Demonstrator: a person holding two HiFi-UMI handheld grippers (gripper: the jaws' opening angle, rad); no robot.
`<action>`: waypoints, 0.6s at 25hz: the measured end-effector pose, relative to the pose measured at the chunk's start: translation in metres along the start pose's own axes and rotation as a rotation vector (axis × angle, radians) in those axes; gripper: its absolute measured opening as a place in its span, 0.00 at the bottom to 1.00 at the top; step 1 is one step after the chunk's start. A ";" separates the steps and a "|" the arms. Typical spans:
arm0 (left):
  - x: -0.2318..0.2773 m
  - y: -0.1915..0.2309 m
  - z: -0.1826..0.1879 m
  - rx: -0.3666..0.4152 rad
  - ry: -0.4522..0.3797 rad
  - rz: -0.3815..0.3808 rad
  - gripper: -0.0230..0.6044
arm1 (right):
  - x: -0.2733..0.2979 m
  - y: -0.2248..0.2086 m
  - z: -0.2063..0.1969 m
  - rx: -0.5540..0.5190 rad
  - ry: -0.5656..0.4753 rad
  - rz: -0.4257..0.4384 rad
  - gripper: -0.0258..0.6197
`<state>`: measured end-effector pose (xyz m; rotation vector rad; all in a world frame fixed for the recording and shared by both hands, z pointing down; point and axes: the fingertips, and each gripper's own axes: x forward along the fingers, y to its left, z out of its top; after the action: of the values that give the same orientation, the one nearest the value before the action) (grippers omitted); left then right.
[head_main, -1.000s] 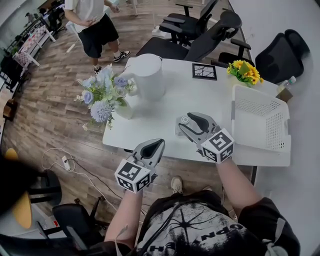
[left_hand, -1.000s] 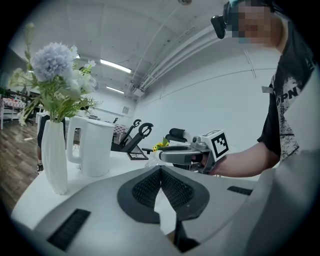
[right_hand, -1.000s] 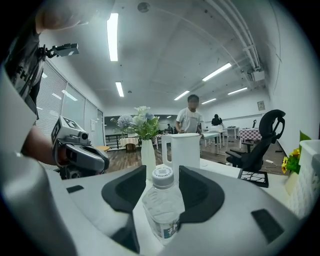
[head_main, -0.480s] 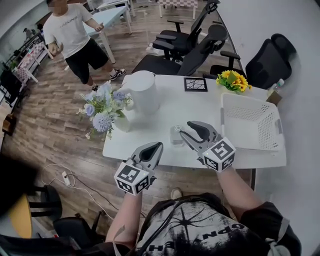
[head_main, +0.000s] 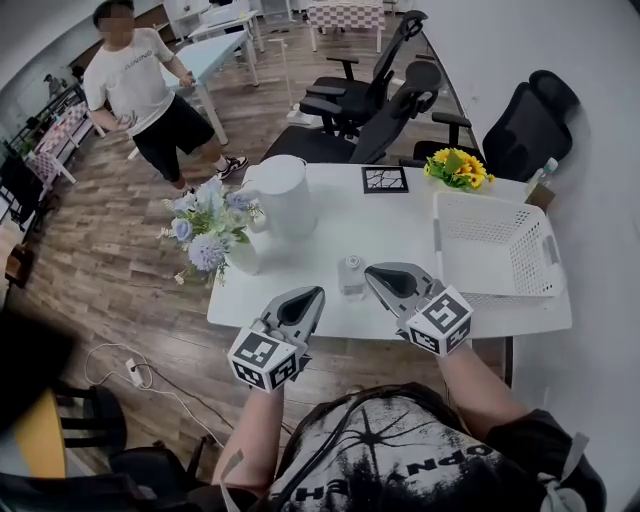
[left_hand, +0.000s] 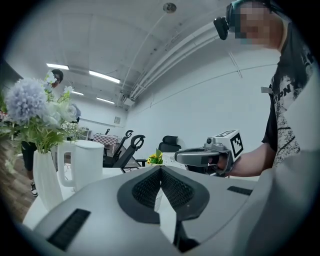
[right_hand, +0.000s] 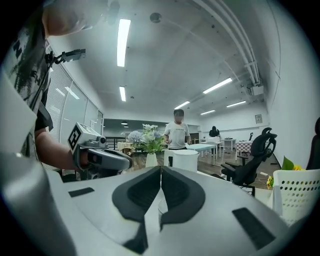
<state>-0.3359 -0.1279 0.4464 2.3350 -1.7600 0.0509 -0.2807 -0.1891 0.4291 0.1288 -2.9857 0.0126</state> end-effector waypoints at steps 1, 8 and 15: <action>-0.001 0.001 0.000 0.001 -0.001 0.000 0.05 | 0.000 0.002 0.000 -0.001 0.001 0.003 0.08; -0.002 0.000 0.003 0.014 -0.007 0.004 0.05 | -0.002 0.007 0.000 -0.004 0.003 0.006 0.08; -0.006 0.000 0.003 0.014 -0.012 0.006 0.05 | 0.000 0.010 -0.006 -0.021 0.030 0.002 0.08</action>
<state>-0.3384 -0.1230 0.4425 2.3445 -1.7778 0.0504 -0.2808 -0.1786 0.4355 0.1220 -2.9547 -0.0165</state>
